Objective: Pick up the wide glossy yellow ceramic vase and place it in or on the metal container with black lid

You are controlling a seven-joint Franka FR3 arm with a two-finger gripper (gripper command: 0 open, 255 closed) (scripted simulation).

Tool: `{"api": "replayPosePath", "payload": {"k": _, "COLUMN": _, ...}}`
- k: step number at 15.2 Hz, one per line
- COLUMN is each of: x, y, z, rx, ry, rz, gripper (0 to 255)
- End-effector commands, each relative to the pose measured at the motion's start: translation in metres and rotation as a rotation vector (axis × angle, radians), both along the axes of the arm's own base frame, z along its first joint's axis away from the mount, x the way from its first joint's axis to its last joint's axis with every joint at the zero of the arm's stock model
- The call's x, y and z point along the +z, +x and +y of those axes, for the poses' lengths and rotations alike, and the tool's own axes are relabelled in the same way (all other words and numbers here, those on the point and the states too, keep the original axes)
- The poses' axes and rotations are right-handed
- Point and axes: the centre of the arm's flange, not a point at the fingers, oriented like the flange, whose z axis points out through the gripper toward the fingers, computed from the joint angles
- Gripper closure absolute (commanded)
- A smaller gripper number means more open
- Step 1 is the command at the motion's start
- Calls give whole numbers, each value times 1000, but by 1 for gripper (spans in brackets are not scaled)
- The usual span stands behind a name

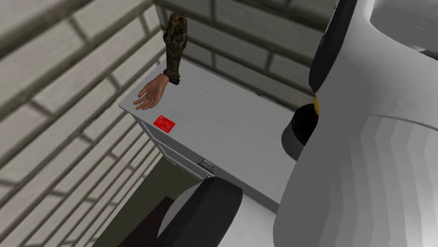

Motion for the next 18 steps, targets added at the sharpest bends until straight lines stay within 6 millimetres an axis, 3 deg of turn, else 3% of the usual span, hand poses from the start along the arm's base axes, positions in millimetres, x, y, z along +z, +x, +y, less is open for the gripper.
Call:
{"api": "replayPosePath", "payload": {"k": 1, "x": -9, "y": 1, "z": 0, "rx": 1, "ry": 0, "rz": -3, "gripper": 255}}
{"api": "replayPosePath", "payload": {"k": 18, "x": -99, "y": 1, "z": 0, "rx": 1, "ry": 0, "rz": -3, "gripper": 255}}
